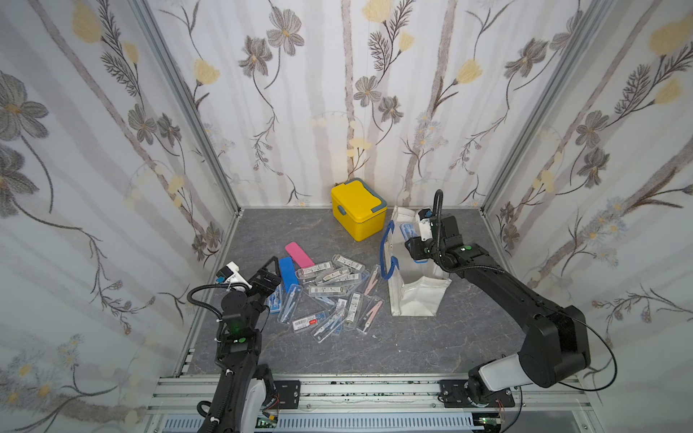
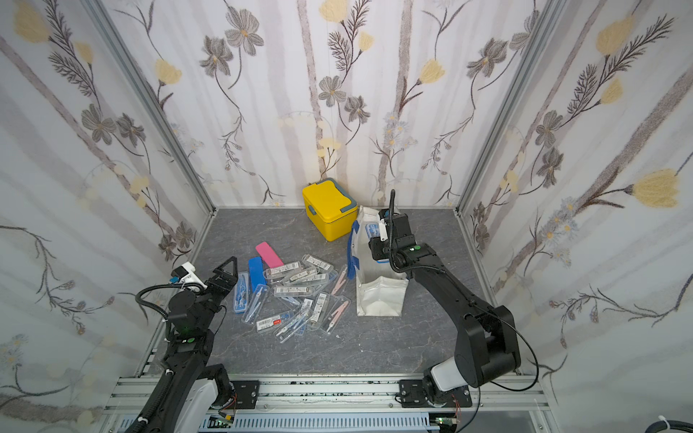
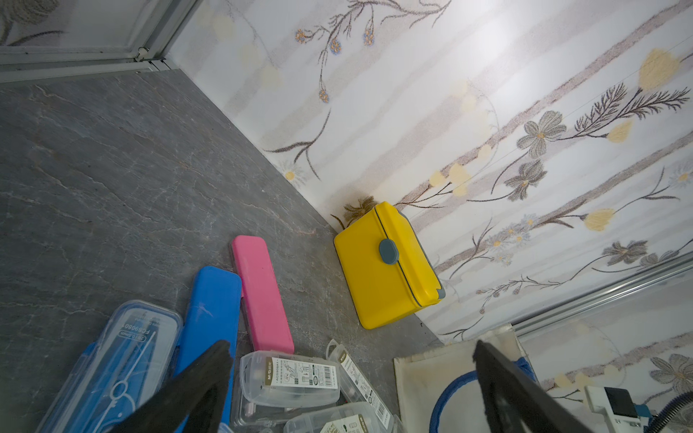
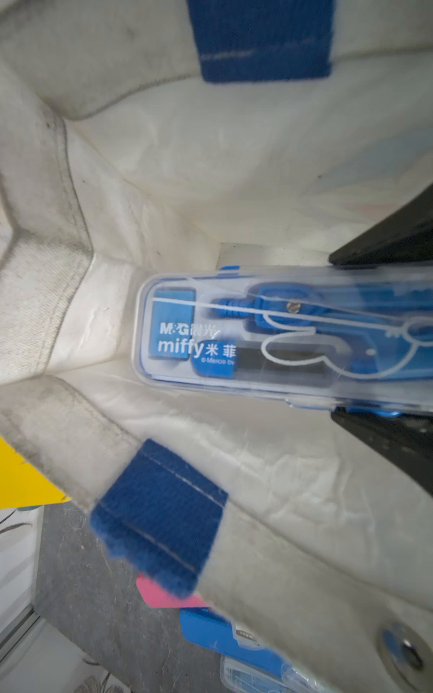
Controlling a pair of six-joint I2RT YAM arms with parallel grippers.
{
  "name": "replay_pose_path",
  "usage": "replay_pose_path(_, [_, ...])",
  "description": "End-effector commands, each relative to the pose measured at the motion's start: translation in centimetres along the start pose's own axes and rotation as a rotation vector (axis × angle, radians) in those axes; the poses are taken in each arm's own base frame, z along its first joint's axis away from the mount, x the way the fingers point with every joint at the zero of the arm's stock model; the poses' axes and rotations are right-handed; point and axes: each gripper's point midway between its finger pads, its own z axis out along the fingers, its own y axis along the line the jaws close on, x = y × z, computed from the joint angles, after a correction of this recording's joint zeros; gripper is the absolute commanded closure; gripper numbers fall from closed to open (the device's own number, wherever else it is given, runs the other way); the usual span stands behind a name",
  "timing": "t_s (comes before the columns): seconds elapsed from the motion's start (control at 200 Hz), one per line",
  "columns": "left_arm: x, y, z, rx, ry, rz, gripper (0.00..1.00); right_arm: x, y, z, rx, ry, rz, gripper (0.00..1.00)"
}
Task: Put the compass set into the canvas bag
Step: Place the compass set in the canvas bag.
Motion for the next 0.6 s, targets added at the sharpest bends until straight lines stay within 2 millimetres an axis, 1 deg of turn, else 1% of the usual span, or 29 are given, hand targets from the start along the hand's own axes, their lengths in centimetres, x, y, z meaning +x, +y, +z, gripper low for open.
replay_pose_path(0.0, [-0.6,-0.4,-0.3,0.014,-0.037,0.002,0.0,0.0,-0.1,1.1,0.009,0.044,0.001,0.56])
replay_pose_path(0.03, [-0.7,-0.3,-0.4,0.012,-0.041,0.004,0.0,-0.1,-0.2,1.4,0.014,0.055,-0.001,0.56])
replay_pose_path(0.04, [-0.7,-0.3,-0.4,0.01,-0.042,0.004,0.0,0.4,-0.3,2.0,0.02,0.077,-0.002,0.56])
replay_pose_path(0.055, [-0.7,-0.3,-0.5,0.009,-0.044,0.005,0.0,0.6,-0.4,2.5,0.028,0.095,-0.002,0.56])
replay_pose_path(0.11, [-0.6,-0.2,-0.6,0.008,-0.046,0.01,0.0,0.9,-0.7,3.4,0.045,0.126,-0.002,0.56])
replay_pose_path(0.12, [-0.6,-0.2,-0.6,0.009,-0.046,0.01,0.0,1.3,-0.8,3.7,0.05,0.142,-0.002,0.56])
replay_pose_path(0.215, [-0.7,0.0,-0.7,0.0,-0.053,0.017,0.0,2.2,-1.0,5.1,0.061,0.189,-0.002,0.56])
replay_pose_path(0.415, [-0.8,0.3,-0.6,-0.013,-0.059,0.02,0.0,4.5,-1.9,7.1,0.101,0.265,-0.006,0.55])
replay_pose_path(0.53, [-0.9,0.3,-0.5,-0.014,-0.064,0.021,0.0,5.3,-2.1,8.1,0.105,0.293,-0.007,0.54])
replay_pose_path(0.595, [-0.9,0.3,-0.4,-0.013,-0.064,0.021,0.0,5.4,-2.2,8.8,0.111,0.301,-0.007,0.54])
